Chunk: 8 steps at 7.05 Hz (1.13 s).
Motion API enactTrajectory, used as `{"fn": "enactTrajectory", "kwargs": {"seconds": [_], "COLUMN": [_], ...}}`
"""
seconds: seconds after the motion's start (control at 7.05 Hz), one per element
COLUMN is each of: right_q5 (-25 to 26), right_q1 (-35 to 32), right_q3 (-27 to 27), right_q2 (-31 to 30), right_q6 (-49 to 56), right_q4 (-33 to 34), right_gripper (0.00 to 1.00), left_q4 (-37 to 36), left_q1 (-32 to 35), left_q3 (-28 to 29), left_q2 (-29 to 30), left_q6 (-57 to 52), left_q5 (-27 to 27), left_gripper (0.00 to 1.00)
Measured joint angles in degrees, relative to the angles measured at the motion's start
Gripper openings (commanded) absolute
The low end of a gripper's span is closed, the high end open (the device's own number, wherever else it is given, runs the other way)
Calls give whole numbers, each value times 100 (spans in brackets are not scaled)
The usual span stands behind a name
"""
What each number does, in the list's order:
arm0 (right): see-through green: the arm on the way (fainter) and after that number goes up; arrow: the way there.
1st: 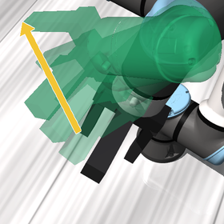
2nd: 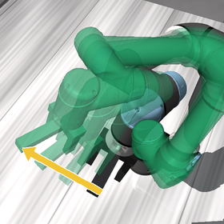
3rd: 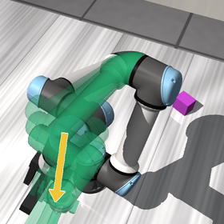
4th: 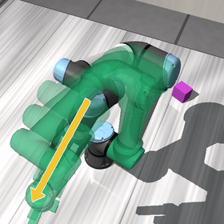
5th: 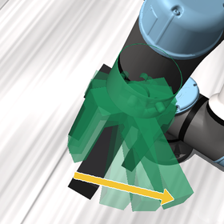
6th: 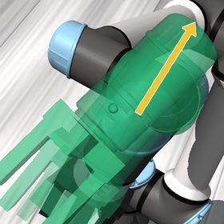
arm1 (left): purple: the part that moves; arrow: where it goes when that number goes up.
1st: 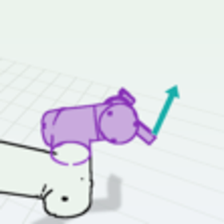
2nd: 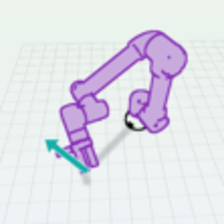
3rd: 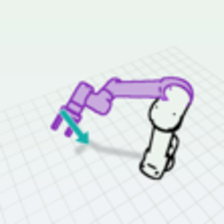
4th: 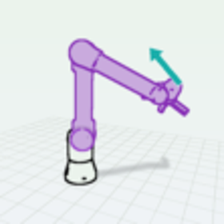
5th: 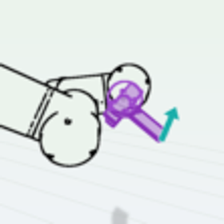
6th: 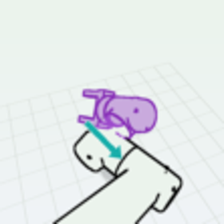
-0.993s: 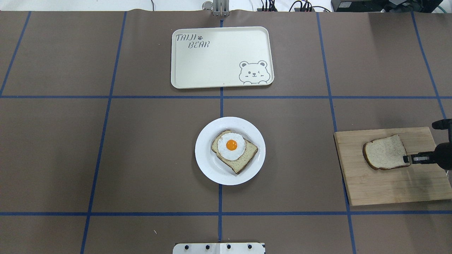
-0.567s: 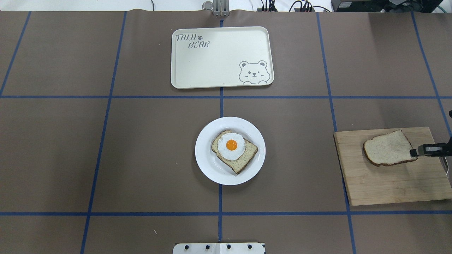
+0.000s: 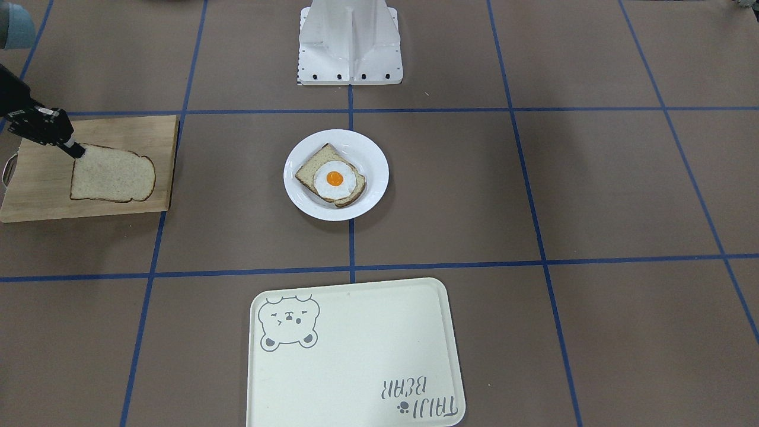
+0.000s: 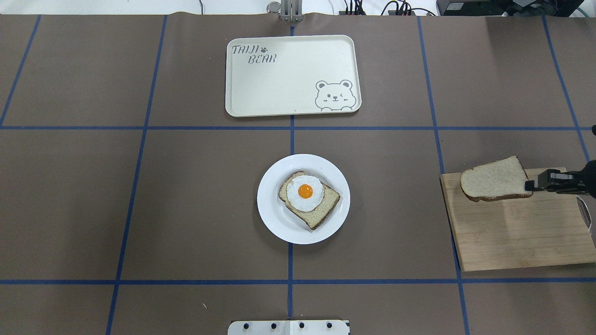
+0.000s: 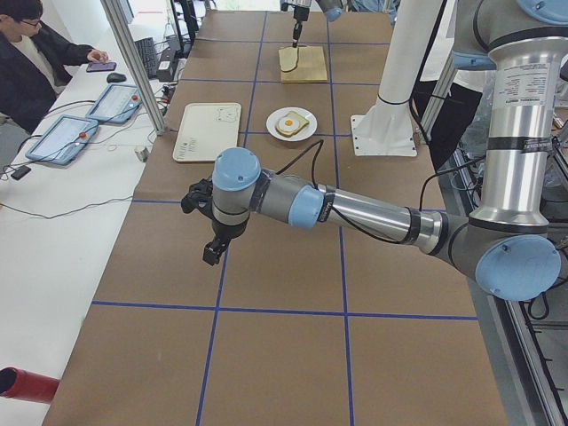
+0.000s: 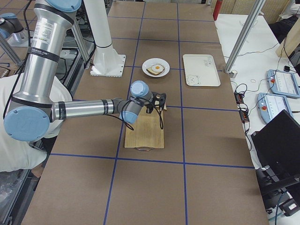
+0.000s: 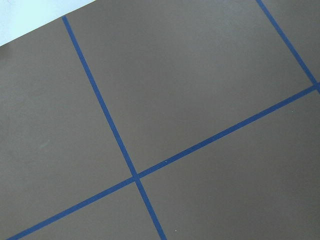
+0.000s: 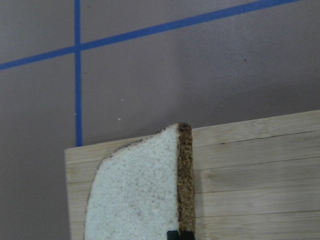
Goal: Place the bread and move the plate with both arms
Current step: 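Carry the bread with the right gripper onto the egg toast on the plate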
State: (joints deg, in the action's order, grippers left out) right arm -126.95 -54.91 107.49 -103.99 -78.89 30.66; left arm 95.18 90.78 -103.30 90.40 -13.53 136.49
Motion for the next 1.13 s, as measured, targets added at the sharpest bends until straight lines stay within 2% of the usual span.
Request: {"fn": "enactTrajectory", "kwargs": {"seconds": [0.28,0.57,0.85,1.13], "right_q5": [296,1468,3000,4500], "right_q1": [182,1011,2082,3120], "right_q3": [179,374,819,905], "right_q2": [616,1306,2132,3059], "right_q6": [-1203,-2153,-2880,-3637], "right_q4": [17,408,1835,3320], "right_gripper": [0,0,0,0], "left_q4": [0,0,0,0], "left_q1": [-2,-5,-8,-8], "left_q3": [-26,-23,-2,12], "left_q2": [-49,-56,-58,-58], "left_q6": [0,0,0,0], "left_q5": [0,0,0,0], "left_gripper": [99,99,99,99]}}
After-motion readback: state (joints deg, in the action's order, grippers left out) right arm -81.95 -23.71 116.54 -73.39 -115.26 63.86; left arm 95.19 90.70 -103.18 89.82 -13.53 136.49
